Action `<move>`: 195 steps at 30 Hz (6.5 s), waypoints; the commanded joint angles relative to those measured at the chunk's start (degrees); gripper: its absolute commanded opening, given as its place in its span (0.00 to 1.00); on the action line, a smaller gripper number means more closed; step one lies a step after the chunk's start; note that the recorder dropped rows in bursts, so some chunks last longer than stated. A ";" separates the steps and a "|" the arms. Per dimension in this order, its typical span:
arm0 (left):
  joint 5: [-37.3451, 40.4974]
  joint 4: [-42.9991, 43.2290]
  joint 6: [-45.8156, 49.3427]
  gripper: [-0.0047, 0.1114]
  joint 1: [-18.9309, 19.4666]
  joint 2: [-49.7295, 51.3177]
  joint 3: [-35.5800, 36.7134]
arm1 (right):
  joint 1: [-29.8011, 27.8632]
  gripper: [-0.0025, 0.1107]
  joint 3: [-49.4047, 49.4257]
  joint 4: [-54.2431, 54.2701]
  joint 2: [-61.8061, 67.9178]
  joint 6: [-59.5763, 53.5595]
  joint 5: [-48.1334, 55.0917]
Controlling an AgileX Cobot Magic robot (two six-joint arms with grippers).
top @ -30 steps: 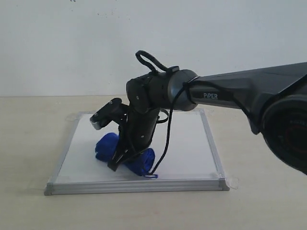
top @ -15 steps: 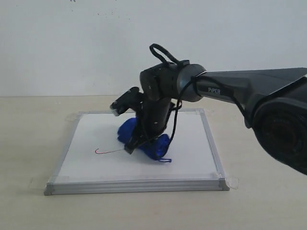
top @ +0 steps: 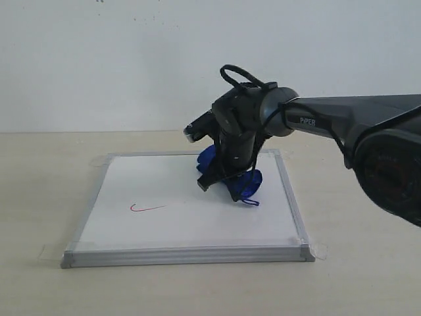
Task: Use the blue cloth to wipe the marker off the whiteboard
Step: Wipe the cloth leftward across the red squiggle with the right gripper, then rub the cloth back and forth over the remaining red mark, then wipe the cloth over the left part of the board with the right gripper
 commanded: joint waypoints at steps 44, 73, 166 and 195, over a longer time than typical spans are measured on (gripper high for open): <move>-0.57 -0.34 0.13 0.07 -0.26 -0.16 0.17 | 6.13 0.02 -13.27 -0.94 7.95 -5.82 12.99; -0.57 -0.34 0.13 0.07 -0.26 -0.16 0.17 | 9.11 0.02 -13.27 4.17 7.23 -7.66 14.52; -0.57 -0.34 0.13 0.07 -0.26 -0.16 0.17 | 6.34 0.02 -14.45 2.19 10.25 -2.36 4.02; -0.57 -0.34 0.13 0.07 -0.26 -0.16 0.17 | 11.62 0.02 -25.29 24.81 13.02 -20.44 17.70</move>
